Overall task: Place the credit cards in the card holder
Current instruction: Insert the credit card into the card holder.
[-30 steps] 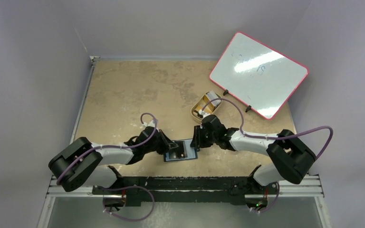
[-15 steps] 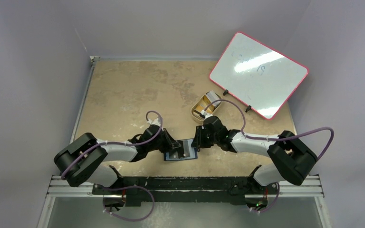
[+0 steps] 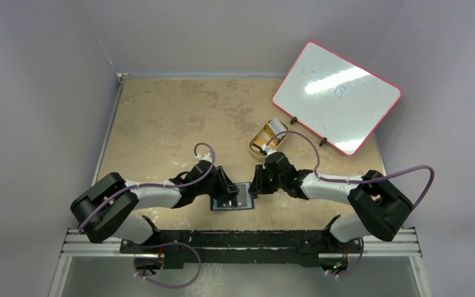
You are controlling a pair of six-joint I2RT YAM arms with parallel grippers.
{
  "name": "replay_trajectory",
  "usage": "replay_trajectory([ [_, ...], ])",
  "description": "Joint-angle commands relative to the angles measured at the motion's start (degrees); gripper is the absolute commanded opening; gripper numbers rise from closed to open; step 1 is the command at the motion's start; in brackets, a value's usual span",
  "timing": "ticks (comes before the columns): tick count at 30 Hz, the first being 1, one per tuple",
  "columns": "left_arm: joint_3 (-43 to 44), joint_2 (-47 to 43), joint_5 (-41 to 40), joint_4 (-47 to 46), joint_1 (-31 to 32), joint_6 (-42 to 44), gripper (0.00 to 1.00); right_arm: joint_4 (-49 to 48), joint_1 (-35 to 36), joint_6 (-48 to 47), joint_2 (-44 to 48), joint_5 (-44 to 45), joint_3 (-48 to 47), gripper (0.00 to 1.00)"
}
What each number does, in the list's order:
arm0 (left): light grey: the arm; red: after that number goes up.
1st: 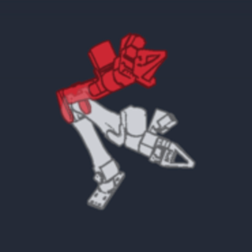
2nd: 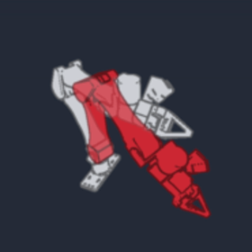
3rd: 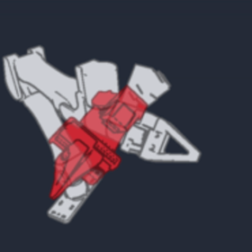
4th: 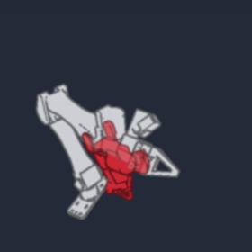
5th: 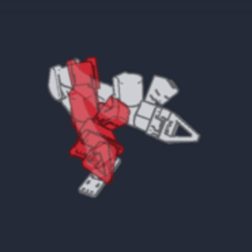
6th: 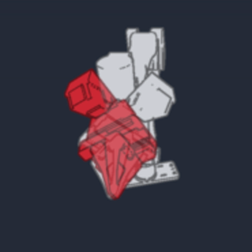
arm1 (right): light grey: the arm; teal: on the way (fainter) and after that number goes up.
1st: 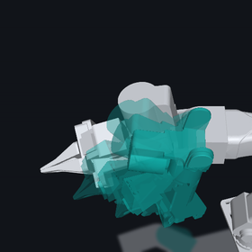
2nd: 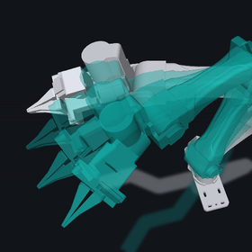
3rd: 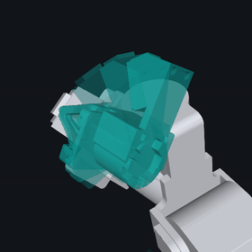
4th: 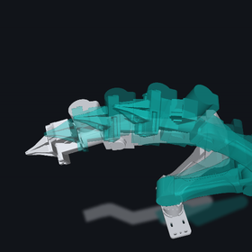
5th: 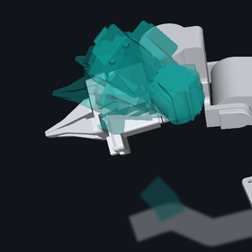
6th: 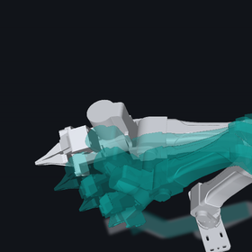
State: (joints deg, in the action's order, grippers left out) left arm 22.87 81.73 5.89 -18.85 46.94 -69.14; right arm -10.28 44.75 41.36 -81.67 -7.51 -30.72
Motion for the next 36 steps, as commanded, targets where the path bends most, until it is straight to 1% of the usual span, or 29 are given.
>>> replay_trajectory([
  [1, 2.0, -3.4, -5.0, 9.9, 0.3, 2.0, 0.32, 1.2, 0.6, 1.1, 0.9, -1.0, 1.8, 0.29],
  [8, 4.5, -1.6, -5.4, 9.6, 1.0, 1.9, 0.33, 1.1, 0.6, 0.6, 0.0, -0.9, 1.1, 0.28],
  [13, 6.5, 0.6, -6.1, 9.4, 2.5, 1.8, 0.33, -1.3, 0.5, 1.5, -0.6, 0.2, 1.3, 0.24],
  [16, 6.2, 1.9, -7.1, 7.0, 3.5, 0.0, 0.33, -5.0, 0.4, 4.5, -1.2, -2.7, 3.8, 0.22],
  [22, 6.0, 3.0, -6.8, 2.1, 3.7, -3.3, 0.33, -7.1, 0.5, 5.9, -1.5, -2.0, 4.7, 0.21],
  [25, 6.2, 2.9, -7.8, 0.8, 4.3, -6.2, 0.33, -8.8, 0.5, 7.7, -0.9, -1.6, 5.5, 0.21],
  [29, 5.6, 3.4, -8.6, -3.5, 5.9, -9.7, 0.33, -11.7, 0.5, 9.2, -0.9, -2.0, 6.1, 0.22],
  [33, 7.9, 3.6, -10.1, 0.4, 6.1, -8.1, 0.33, -11.4, 0.4, 9.3, -1.1, -1.7, 5.4, 0.22],
  [36, 9.0, 1.7, -11.5, 4.3, 6.0, -6.6, 0.34, -7.4, 0.4, 8.5, 0.5, 1.2, 4.2, 0.26],
])
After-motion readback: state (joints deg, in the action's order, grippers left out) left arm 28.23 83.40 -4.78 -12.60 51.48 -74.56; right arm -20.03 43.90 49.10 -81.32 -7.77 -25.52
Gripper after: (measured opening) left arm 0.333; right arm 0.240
